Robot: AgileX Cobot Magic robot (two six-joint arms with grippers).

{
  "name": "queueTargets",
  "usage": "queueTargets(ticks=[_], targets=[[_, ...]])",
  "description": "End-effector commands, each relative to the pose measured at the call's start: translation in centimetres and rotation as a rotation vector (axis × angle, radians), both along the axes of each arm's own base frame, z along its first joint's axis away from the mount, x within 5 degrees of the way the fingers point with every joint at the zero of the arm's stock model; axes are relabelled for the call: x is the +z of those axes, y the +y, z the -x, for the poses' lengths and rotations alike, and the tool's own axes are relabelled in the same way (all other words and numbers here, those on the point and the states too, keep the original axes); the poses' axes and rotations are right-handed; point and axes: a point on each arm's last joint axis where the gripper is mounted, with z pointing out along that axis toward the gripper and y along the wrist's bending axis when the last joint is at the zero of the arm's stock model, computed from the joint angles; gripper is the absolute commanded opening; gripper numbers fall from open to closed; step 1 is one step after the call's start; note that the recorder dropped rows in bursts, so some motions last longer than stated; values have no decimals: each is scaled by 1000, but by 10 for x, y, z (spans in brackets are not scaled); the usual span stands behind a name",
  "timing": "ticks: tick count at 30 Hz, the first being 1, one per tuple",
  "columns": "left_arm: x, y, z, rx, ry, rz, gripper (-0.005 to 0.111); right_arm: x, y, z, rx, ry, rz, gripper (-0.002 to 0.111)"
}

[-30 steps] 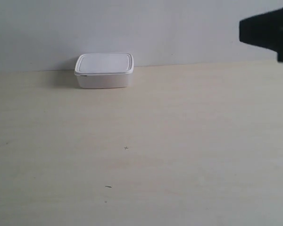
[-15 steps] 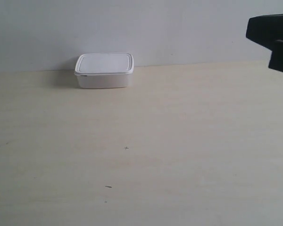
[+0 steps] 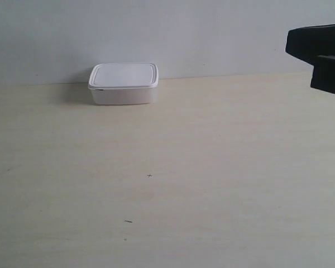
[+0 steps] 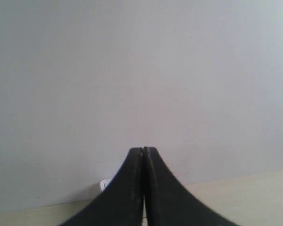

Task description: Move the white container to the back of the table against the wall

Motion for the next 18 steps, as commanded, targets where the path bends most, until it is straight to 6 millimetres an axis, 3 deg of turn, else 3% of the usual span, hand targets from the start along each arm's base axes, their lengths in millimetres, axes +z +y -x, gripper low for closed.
queueTargets(ticks=[1,6,8,10,13,15,18], targets=[[1,0,1,-1,-16,13,0,-1,5,3,38,-7,4,0],[-2,0,0,-1,-1,9,0,0,11,10,86,-2,-11,0],[-9,0,-1,-3,79,-8,0,2,9,12,87,-19,-7,0],[-19,-1,-2,-6,172,-25,0,9,4,16,82,-110,35,0],[-20,-1,-6,1,71,-12,0,20,-4,23,43,-245,-29,0],[-24,-1,-9,3,31,-4,0,15,-11,28,11,-320,-76,0],[-38,-2,-14,5,37,-4,0,-13,-20,39,4,-308,-68,0]])
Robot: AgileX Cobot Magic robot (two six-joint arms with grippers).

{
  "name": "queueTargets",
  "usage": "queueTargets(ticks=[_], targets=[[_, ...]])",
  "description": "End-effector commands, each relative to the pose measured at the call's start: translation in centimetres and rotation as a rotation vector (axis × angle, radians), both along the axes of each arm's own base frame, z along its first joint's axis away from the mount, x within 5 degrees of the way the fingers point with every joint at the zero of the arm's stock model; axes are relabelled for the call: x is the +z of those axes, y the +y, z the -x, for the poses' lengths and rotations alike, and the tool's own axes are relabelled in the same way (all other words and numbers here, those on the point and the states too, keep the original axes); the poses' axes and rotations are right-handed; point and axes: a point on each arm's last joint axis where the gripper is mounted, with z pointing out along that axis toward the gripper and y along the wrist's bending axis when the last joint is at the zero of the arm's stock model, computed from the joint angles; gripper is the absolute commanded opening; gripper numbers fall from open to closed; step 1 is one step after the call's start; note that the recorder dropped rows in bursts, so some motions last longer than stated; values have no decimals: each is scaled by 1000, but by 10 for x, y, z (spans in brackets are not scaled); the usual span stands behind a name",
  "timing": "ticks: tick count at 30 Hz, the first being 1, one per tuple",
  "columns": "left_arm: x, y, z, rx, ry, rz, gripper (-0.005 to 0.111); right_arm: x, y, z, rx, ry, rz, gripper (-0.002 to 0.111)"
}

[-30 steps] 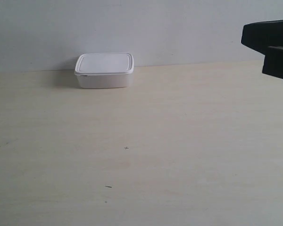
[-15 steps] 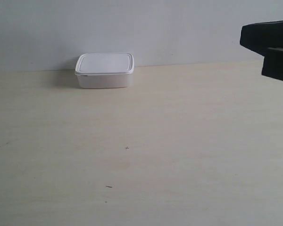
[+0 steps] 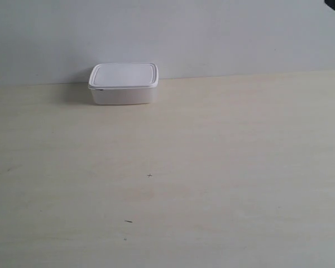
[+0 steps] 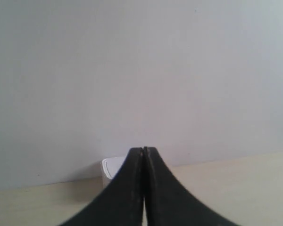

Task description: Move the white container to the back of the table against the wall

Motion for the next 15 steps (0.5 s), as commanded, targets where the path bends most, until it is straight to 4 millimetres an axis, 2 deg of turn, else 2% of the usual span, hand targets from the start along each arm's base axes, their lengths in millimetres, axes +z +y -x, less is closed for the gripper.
queueTargets(ticks=[1,9,15], targets=[[-14,0,-4,4,-13,4,0,-30,-9,12,-11,-6,13,0],[-38,-1,-11,5,37,-7,0,-88,-24,32,-10,46,50,0],[-61,-2,-15,7,71,-12,0,-118,-33,45,-10,47,46,0]])
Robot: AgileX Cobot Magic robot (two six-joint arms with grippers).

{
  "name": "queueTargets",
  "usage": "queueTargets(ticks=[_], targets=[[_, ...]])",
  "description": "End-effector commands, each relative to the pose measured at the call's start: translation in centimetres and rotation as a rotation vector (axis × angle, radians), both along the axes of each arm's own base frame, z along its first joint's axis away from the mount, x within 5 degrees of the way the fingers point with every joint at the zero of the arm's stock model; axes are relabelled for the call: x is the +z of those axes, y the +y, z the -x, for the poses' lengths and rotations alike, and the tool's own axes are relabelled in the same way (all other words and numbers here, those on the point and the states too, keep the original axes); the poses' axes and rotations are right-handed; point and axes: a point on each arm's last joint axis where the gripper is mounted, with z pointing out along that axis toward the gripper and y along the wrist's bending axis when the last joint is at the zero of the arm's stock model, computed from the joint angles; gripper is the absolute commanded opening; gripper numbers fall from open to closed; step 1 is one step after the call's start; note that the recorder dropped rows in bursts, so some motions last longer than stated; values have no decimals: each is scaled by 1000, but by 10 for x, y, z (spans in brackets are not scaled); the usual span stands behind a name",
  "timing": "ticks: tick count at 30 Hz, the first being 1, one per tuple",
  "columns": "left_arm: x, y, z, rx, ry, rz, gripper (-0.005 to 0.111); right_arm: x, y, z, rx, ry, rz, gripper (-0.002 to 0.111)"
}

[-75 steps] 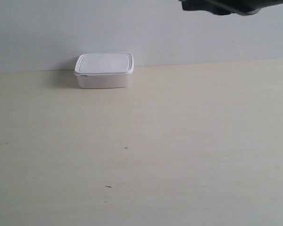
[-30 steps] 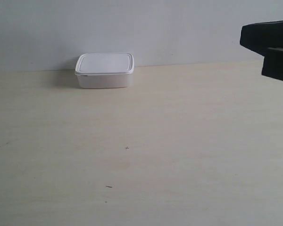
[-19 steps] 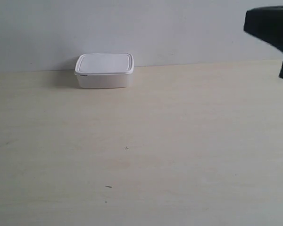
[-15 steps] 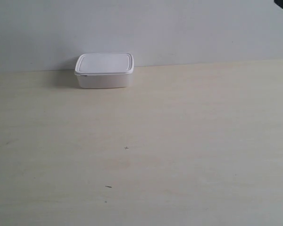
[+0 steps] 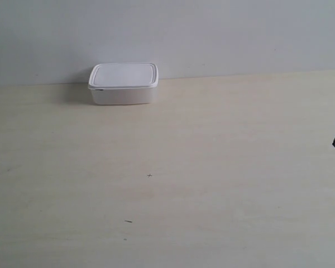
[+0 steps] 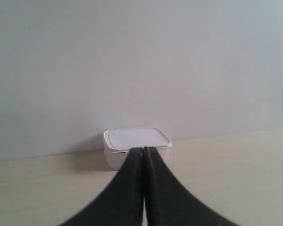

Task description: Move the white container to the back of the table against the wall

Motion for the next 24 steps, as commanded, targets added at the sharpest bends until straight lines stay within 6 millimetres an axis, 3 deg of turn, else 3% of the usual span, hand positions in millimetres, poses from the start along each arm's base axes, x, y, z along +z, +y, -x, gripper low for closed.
queueTargets(ticks=[1,10,24], targets=[[-16,0,-2,3,13,-2,0,-19,-7,9,-2,-28,-8,0],[-47,0,-6,6,42,-6,0,-34,-14,19,-8,-48,-18,0],[-47,0,-6,6,44,-7,0,-33,-32,22,-261,-117,7,0]])
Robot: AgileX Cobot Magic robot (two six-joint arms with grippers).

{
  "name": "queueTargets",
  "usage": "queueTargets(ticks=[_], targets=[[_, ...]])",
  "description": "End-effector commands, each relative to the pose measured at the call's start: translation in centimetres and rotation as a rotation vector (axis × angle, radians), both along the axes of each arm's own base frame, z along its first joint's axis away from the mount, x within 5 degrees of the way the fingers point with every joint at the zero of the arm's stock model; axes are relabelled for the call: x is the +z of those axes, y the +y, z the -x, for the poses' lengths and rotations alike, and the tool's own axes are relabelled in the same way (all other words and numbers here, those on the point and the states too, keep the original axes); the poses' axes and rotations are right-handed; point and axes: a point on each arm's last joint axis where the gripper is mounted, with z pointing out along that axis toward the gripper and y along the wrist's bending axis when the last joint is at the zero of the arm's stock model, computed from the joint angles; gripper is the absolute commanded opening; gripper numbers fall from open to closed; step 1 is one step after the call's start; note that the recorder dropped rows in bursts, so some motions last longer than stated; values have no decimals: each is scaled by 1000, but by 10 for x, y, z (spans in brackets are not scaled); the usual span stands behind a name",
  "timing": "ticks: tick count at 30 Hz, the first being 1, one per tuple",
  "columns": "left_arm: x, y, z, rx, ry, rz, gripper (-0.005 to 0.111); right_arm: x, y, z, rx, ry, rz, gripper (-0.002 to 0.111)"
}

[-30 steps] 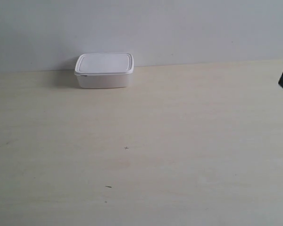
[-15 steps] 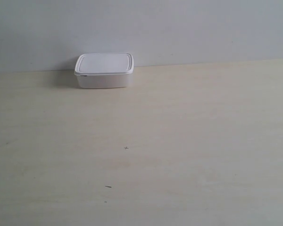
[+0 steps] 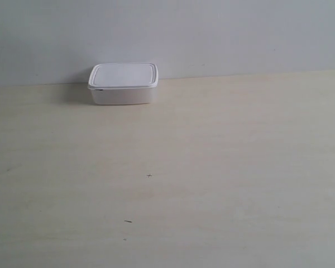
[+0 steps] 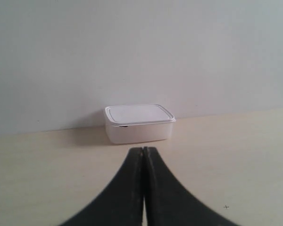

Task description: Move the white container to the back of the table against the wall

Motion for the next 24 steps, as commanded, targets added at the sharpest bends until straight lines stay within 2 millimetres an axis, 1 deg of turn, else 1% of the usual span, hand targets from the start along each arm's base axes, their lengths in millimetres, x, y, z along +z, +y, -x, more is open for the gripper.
queueTargets(ticks=[1,3,5,8,12,24], targets=[[-1,0,0,2,8,-1,0,-6,-2,2,-36,38,31,0],[-1,0,0,2,8,-1,0,-12,-1,2,-27,79,46,0],[-1,0,0,2,11,-1,0,-12,-1,2,-28,75,45,0],[-3,0,0,1,31,-5,0,-19,0,2,-10,156,75,0],[-10,0,1,-1,100,-16,0,-20,0,2,-9,158,76,0],[-19,0,2,-4,203,-34,0,-20,0,3,-9,160,77,0]])
